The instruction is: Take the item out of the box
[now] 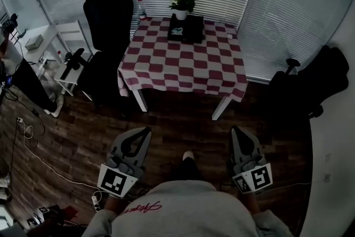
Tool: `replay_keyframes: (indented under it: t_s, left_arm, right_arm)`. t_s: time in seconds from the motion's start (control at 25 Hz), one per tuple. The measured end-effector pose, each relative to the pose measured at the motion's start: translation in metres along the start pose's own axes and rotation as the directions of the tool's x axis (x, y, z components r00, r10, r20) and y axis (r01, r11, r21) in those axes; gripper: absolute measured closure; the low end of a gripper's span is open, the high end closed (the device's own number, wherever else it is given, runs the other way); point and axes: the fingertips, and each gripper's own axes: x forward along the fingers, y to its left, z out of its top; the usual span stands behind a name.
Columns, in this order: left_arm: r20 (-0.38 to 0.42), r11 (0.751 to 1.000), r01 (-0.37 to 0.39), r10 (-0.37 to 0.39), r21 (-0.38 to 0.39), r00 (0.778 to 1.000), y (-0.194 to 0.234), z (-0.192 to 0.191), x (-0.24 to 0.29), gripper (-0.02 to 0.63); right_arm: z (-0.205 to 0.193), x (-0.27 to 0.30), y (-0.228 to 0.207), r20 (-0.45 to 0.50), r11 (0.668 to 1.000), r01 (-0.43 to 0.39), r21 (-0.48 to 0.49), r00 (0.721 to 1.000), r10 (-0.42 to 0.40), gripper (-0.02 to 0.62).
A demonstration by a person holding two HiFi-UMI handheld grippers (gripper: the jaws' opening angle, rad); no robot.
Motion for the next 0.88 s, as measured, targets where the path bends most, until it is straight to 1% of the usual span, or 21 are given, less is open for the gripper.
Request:
replay_keyframes:
  t_s: [0.48,0.88]
  left_arm:
    - [-0.014,1.000,0.003,-0.003,-0.003,1.000,0.043,-0.013,0.069,0.588]
    - [-0.011,1.000,-0.014,0.014,0.006,1.000,0.074,-0.014,0.127,0.588]
  right_arm:
    - [-0.012,0.063,-0.051,-0.015,1.000,0.014,0.016,1.000,-0.014,0.584]
    - [-0.010,0.119,-0.093,-0.004,1.000,-0.017,0.012,1.000,0.017,0.584]
